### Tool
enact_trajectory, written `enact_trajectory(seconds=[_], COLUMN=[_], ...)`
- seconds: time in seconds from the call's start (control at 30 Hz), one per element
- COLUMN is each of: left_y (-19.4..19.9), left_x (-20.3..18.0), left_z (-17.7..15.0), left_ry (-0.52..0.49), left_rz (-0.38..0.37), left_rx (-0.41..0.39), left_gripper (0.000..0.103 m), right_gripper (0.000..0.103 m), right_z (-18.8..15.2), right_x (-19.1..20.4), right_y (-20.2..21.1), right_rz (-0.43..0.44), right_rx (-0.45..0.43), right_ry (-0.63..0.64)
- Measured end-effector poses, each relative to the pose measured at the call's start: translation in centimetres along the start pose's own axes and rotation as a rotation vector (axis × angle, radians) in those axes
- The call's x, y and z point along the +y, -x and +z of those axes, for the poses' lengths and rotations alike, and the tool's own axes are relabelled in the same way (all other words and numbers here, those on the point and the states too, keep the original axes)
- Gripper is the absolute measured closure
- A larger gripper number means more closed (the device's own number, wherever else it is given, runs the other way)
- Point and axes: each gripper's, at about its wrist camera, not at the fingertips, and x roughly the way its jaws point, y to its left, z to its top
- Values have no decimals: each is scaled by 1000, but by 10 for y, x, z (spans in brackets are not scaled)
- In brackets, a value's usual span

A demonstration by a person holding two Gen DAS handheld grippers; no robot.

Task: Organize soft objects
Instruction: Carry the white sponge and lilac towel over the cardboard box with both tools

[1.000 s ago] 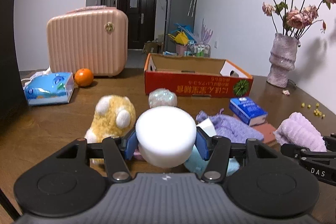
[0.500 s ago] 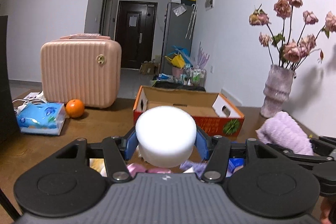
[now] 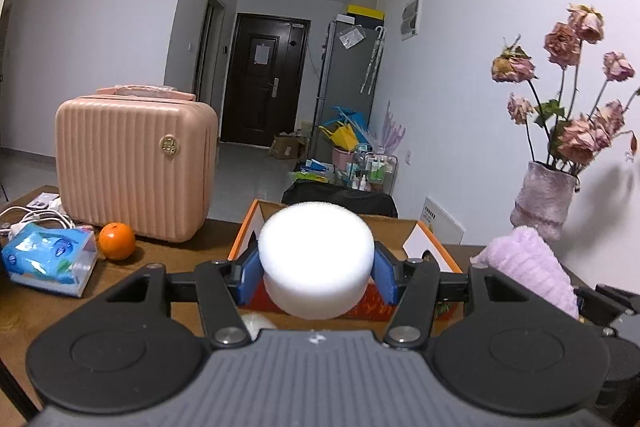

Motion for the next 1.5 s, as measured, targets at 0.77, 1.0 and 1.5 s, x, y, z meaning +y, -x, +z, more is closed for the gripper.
enact_trajectory(seconds=[0.77, 1.0, 1.5], left_y=[-106, -142, -231], left_x=[-11, -4, 7], left_z=[39, 50, 41], left_ry=[28, 43, 16], left_rz=[55, 79, 164], left_rx=[0, 28, 135], left_gripper=[46, 46, 46], right_gripper=[58, 58, 58], right_z=[35, 43, 41], right_x=[-16, -17, -15], right_y=[-111, -146, -213], right_rz=[-2, -7, -13], right_rx=[28, 51, 146], right_ry=[-22, -10, -3])
